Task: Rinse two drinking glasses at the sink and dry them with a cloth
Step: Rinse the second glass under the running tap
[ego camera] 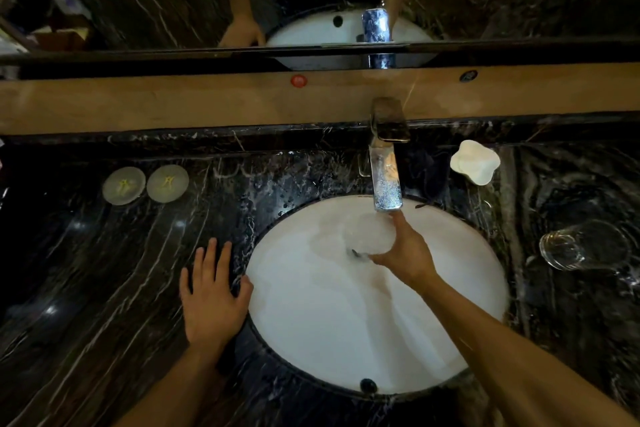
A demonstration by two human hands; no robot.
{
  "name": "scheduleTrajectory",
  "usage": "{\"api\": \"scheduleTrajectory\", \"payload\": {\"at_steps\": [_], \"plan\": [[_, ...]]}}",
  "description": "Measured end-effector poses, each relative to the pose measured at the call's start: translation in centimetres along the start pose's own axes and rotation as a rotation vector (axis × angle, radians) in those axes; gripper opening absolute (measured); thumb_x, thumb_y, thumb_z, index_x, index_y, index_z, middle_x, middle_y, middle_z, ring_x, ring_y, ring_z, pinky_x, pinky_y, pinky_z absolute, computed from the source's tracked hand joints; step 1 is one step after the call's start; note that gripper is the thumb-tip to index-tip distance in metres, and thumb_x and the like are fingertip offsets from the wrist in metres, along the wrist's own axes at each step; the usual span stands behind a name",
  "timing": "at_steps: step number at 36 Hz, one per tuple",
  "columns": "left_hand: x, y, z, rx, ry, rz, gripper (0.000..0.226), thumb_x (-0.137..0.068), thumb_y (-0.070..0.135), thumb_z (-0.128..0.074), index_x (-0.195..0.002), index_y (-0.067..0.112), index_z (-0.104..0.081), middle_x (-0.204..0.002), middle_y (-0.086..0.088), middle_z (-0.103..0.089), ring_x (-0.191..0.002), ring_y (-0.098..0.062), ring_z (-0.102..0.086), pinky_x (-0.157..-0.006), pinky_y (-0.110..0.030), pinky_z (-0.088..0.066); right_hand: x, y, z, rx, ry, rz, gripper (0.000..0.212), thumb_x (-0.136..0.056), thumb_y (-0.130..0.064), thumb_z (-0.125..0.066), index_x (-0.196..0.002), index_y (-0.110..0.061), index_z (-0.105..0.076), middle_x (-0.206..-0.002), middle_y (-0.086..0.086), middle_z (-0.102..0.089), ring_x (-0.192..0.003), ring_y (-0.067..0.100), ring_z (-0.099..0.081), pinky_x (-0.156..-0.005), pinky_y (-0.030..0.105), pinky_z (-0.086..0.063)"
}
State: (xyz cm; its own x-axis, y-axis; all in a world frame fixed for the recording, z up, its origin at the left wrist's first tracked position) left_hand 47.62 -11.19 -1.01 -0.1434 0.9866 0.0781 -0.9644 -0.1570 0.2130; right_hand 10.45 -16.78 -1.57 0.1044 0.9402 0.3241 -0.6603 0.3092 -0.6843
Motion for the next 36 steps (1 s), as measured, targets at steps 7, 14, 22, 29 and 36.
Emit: {"api": "scheduleTrajectory", "payload": {"at_steps": [7,14,22,29,36], "plan": [[0.0,0.1,0.0,0.002,-0.004,0.001,0.073,-0.089,0.054,-0.034,-0.154,0.021,-0.033,-0.164,-0.005,-0.024,-0.15,-0.026,-0.02,-0.12,-0.054,-0.012,-0.4,-0.2,0.2,-0.051,-0.056,0.003,0.097,-0.062,-0.031,-0.09,-0.14,-0.039,-0.032,-0.112,-0.007,-0.06,-0.099,0.021,-0.059,-0.072,0.029,-0.045],[0.0,0.2,0.2,0.006,-0.006,0.002,0.073,-0.089,0.054,-0.033,-0.154,0.021,-0.034,-0.163,-0.005,-0.025,-0.151,-0.026,-0.02,-0.121,-0.054,-0.013,-0.4,0.1,0.6,-0.399,0.048,-0.129,0.084,-0.057,-0.032,-0.094,-0.109,-0.061,-0.034,-0.112,-0.019,-0.056,-0.098,0.009,-0.056,-0.067,0.013,-0.044],[-0.1,0.1,0.0,0.018,-0.005,0.003,0.073,-0.089,0.055,-0.033,-0.155,0.022,-0.031,-0.164,-0.004,-0.023,-0.151,-0.025,-0.018,-0.121,-0.054,-0.012,0.3,-0.6,-3.2,-0.926,-0.182,-0.279,0.087,-0.049,-0.02,-0.095,-0.123,-0.037,-0.052,-0.126,0.004,-0.063,-0.112,0.028,-0.064,-0.08,0.051,-0.06],[-0.1,-0.2,-0.4,0.013,-0.001,-0.002,0.073,-0.09,0.055,-0.034,-0.155,0.023,-0.03,-0.164,-0.004,-0.022,-0.151,-0.025,-0.017,-0.12,-0.055,-0.013,2.2,-1.6,-6.6,-1.214,-0.388,-0.456,0.074,-0.066,-0.022,-0.086,-0.132,-0.023,-0.052,-0.118,0.012,-0.069,-0.1,0.032,-0.071,-0.074,0.045,-0.059],[-0.1,-0.5,-0.7,0.003,0.008,-0.004,0.072,-0.09,0.054,-0.036,-0.155,0.025,-0.029,-0.164,-0.004,-0.023,-0.151,-0.025,-0.018,-0.12,-0.055,-0.014,5.4,-3.5,-9.7,-1.442,-0.536,-0.69,0.059,-0.08,-0.031,-0.072,-0.132,-0.009,-0.054,-0.123,0.017,-0.061,-0.092,0.03,-0.072,-0.07,0.039,-0.06]]}}
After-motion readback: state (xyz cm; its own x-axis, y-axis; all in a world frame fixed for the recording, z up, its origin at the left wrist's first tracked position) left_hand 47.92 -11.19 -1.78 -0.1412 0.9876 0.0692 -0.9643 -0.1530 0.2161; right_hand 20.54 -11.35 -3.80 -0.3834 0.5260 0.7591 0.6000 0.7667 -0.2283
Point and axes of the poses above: each hand's wrist, its own x-axis away from the middle knuckle, its own z-axis out of the back of the hand, y = z × x, the point moved 10 cm from there along -x, towards the middle knuckle
